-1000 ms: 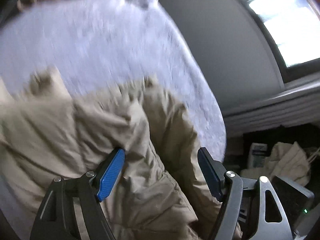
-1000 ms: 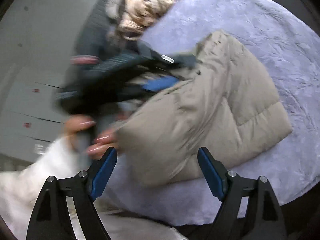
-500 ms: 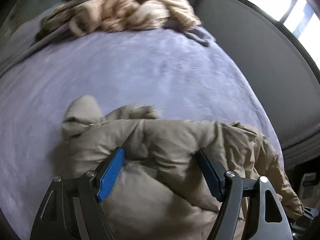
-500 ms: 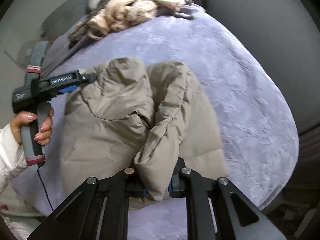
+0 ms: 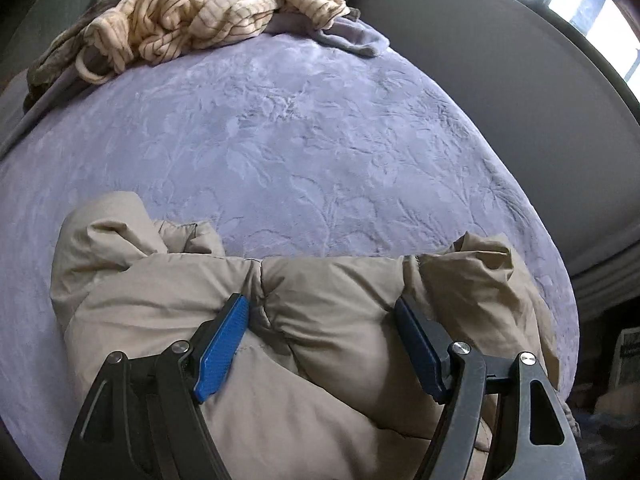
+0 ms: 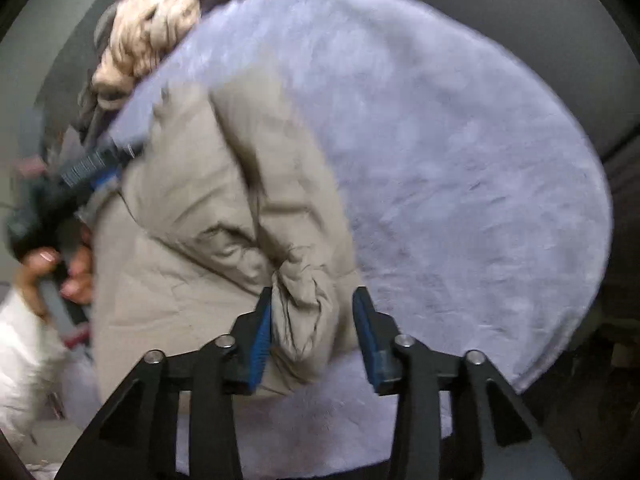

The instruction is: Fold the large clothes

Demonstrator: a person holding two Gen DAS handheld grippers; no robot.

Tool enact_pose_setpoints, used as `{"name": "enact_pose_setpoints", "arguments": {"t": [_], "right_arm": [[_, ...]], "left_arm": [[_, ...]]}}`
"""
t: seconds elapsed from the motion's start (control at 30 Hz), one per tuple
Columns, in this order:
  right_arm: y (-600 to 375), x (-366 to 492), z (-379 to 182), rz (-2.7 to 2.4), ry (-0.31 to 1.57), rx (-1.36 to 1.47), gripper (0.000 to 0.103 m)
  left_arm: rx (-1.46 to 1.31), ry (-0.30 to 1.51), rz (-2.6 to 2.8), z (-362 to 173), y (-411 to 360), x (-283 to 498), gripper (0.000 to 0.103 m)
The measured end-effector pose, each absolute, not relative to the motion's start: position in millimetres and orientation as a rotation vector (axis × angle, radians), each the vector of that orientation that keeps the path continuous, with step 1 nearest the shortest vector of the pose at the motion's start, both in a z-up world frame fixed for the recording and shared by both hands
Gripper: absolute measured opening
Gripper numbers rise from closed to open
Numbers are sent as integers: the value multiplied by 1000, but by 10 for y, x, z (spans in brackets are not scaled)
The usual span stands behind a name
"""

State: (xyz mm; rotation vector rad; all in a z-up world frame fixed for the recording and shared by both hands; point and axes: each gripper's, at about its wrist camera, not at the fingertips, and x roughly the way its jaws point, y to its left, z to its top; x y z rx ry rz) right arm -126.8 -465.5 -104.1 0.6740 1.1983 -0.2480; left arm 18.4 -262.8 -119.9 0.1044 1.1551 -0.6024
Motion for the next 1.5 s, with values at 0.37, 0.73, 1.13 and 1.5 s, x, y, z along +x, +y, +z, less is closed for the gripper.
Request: {"name": "enact_pose_setpoints", "arguments": {"t": [0.37, 0.73, 1.13, 1.5], "right_arm": [[-4769, -101, -971, -22, 1121, 754, 70], [-4687, 54, -1518, -22, 1278, 651, 12], [-4793, -309, -1077, 125, 1283, 665, 19], [-4692, -959, -1245, 175, 1433, 586, 29]], "left_arm": [[80, 1167, -549, -1047, -2529, 169, 76], [0, 1222, -376, -935, -1652, -301, 84], [-30, 1292, -332, -752, -1496, -820, 88], [-32, 1374, -297, -917, -1461, -1246, 88]]}}
